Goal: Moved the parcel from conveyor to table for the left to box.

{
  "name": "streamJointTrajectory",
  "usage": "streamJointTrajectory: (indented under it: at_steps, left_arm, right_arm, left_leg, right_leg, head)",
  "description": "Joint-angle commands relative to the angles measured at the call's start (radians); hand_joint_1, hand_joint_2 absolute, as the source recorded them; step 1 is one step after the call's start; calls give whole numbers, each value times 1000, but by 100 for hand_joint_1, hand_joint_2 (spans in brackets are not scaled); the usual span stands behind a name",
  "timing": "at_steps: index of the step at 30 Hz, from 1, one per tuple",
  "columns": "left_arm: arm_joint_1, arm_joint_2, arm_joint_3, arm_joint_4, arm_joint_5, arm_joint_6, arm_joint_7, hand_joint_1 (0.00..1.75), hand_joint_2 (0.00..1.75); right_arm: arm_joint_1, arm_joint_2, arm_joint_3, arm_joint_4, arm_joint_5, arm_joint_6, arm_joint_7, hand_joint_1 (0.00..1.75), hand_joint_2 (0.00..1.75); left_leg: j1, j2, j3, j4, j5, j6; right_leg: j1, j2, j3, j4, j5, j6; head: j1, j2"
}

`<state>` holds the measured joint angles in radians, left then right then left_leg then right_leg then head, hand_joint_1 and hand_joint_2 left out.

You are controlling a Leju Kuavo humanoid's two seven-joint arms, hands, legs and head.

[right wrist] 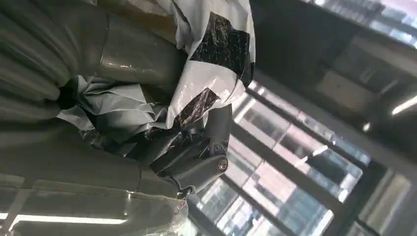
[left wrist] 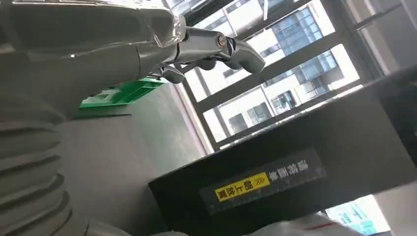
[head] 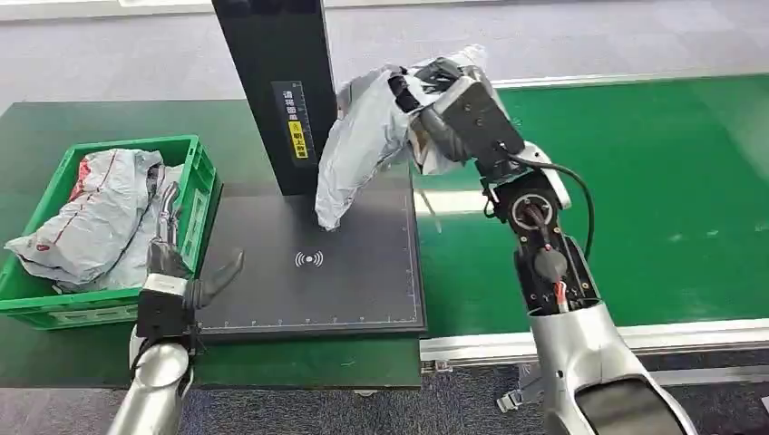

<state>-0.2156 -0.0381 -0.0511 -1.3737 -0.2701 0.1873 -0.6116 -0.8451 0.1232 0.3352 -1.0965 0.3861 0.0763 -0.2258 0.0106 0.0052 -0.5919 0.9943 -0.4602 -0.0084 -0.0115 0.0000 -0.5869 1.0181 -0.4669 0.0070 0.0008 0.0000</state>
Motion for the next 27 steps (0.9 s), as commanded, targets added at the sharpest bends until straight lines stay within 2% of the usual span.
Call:
streamJointTrajectory:
  at_steps: [1, 6, 11, 12, 22, 27]
  left_arm:
    - [-36, 14, 104, -32, 10, -31, 54, 0, 175]
    - [-34, 6, 141, -48, 7, -49, 66, 0, 175]
    - [-51, 2, 143, -27, 7, -55, 63, 0, 175]
    - [-54, 0, 143, -23, 4, -57, 62, 0, 175]
    - [-57, -2, 144, -24, 2, -59, 63, 0, 175]
    - [-62, -7, 140, -10, -9, -67, 73, 0, 175]
  right_arm:
    - [-86, 110, 175, 297, -28, 33, 5, 175, 175]
    - [-80, 161, 228, 382, -65, 64, 1, 175, 175]
    - [-68, 177, 255, 422, -74, 69, 5, 175, 175]
    - [-71, 181, 263, 442, -84, 81, 15, 2, 175]
    - [-66, 186, 265, 460, -99, 94, 29, 0, 175]
    - [-61, 187, 194, 476, -231, 179, 27, 0, 175]
  left_leg:
    - [0, 4, 2, -1, -1, 0]
    - [0, 4, 1, -1, -1, 0]
    - [0, 1, 0, 0, 0, 0]
    - [0, 1, 1, -1, 0, 0]
    - [0, 0, 0, -1, 0, 0]
    - [0, -1, 0, -1, 0, 0]
  right_leg:
    - [0, 4, 0, -1, 1, -1]
    - [0, 4, 0, -1, 1, -1]
    - [0, 1, -1, 0, 0, 0]
    - [0, 1, 0, -1, 0, -1]
    - [0, 0, 0, -1, 0, -1]
    - [1, -1, 0, -2, 0, -1]
  head:
    - [0, 0]
    - [0, 0]
    - [0, 0]
    - [0, 0]
    - [0, 0]
    - [0, 0]
